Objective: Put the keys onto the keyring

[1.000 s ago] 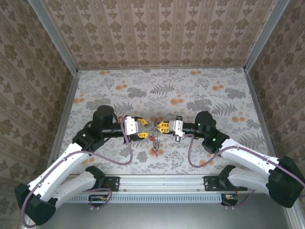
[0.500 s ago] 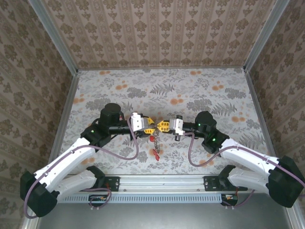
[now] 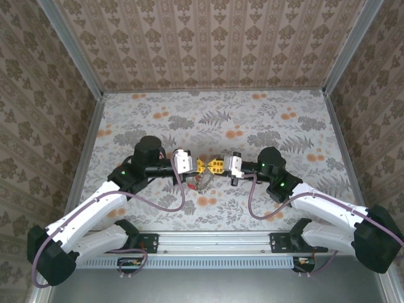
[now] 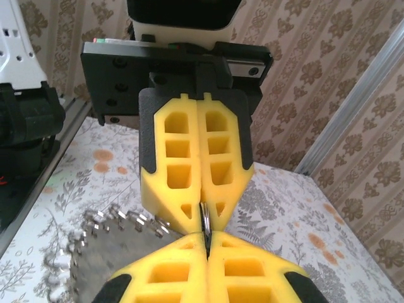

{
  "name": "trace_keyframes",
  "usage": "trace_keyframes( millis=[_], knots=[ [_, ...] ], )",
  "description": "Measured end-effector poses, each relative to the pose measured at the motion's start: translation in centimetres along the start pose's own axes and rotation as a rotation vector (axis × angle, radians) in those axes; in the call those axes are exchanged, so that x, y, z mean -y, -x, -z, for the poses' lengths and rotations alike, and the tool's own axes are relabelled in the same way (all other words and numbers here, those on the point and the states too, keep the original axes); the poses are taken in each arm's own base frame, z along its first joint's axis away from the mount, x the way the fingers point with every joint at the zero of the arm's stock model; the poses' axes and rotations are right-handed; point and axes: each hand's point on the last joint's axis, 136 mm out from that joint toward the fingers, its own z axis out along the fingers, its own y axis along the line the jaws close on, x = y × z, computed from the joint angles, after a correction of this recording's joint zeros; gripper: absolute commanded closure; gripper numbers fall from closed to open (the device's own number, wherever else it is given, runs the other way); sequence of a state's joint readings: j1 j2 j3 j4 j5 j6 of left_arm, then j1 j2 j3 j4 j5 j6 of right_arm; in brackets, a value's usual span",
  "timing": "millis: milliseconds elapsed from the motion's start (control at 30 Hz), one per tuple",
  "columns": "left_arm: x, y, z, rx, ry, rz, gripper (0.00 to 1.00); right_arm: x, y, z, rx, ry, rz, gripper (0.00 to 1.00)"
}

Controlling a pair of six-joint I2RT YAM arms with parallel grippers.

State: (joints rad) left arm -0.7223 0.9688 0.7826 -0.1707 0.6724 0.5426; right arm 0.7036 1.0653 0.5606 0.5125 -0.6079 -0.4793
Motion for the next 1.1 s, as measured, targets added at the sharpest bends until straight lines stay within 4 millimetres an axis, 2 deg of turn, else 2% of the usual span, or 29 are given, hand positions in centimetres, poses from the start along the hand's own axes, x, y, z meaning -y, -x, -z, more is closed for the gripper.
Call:
trace_keyframes(
  millis=[167, 300, 467, 700, 967, 1100],
  knots=[
    [0.6, -0.7, 0.0, -0.049, -0.017, 0.000, 1.00, -0.9, -0.8, 0.4, -0.061, 0.044, 0.026, 0.76],
    [0.4, -1.2, 0.3, -0.102, -0.004, -0.008, 1.00, -1.6, -1.6, 0.7, -0.112, 0.077, 0.019, 0.66],
    [0.4, -1.6, -0.1, -0.161, -0.022, -0.009, 1.00, -1.7, -1.6, 0.8, -0.162, 0.112, 0.014, 0.63],
    [0.6, -2.9, -0.5, -0.220, -0.044, 0.010, 1.00, -1.0, -1.3, 0.6, -0.202, 0.122, 0.017, 0.63],
    [0.7, -2.8, -0.5, -0.216, -0.045, 0.006, 1.00, -1.3, -2.5, 0.1, -0.252, 0.143, 0.001, 0.63],
    [1.0, -1.4, -0.2, -0.135, -0.041, -0.022, 1.00, -1.1, -2.4, 0.2, -0.211, 0.129, -0.005, 0.67]
  ],
)
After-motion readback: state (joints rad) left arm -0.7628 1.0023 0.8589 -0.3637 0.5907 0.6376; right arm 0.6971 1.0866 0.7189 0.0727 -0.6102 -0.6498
